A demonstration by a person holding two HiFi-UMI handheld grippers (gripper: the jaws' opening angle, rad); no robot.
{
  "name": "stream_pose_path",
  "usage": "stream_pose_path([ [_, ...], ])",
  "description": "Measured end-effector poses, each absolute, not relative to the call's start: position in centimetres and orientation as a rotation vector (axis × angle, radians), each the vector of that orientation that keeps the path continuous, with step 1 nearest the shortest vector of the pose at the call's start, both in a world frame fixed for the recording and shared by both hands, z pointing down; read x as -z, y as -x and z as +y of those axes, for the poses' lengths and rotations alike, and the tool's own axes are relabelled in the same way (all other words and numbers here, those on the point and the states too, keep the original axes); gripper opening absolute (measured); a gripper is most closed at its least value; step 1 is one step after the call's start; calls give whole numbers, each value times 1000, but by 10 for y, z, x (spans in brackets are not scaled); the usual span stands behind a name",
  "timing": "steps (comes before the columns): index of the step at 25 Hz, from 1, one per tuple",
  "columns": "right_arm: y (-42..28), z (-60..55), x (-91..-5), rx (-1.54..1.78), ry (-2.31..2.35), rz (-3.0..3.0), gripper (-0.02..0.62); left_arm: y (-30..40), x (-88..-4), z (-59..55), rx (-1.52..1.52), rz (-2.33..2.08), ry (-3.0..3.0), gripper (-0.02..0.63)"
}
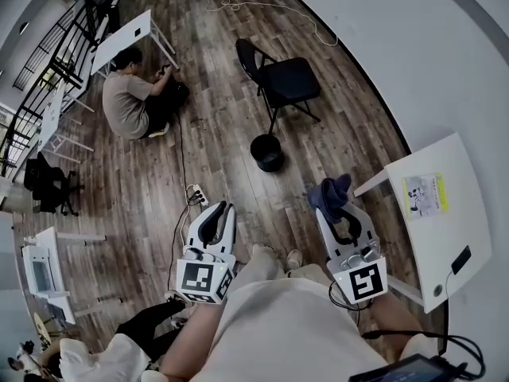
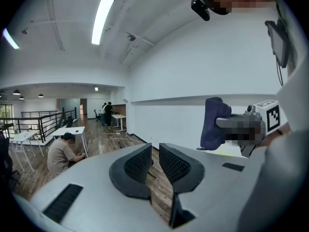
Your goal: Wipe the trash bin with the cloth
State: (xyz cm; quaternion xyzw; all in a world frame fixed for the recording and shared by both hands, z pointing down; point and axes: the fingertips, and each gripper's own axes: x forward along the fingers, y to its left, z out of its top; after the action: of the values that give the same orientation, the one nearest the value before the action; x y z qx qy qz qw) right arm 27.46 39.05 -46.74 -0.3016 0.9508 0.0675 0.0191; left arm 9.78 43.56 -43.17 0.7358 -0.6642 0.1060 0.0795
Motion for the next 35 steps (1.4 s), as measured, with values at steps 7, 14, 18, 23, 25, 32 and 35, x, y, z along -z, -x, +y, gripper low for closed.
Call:
stream_pose_path([
  [7,-271,425,459,-198,944,2969,63,-110,418,463,-318,-1942,-2208,61],
  [14,-261,447,454,-185,947,2980,63,-115,404,485,-321,-1884,-2221,61],
  [18,-251,461,453,-161,929,2978,63,-108,398,493,-318,-1862,-2227,61],
  [23,-243,462,441,-206,1010,3039,64,-102,397,494,-305,-1848,-2239,61],
  [25,-240,461,440,-214,1036,3031,64,-98,397,494,-300,-1843,-2246,61],
  [32,-219,470,453,-260,1044,3014,63,-78,400,497,-290,-1827,-2260,61],
  [35,-214,472,454,-265,1056,3027,63,-76,401,499,-279,-1814,-2269,61],
])
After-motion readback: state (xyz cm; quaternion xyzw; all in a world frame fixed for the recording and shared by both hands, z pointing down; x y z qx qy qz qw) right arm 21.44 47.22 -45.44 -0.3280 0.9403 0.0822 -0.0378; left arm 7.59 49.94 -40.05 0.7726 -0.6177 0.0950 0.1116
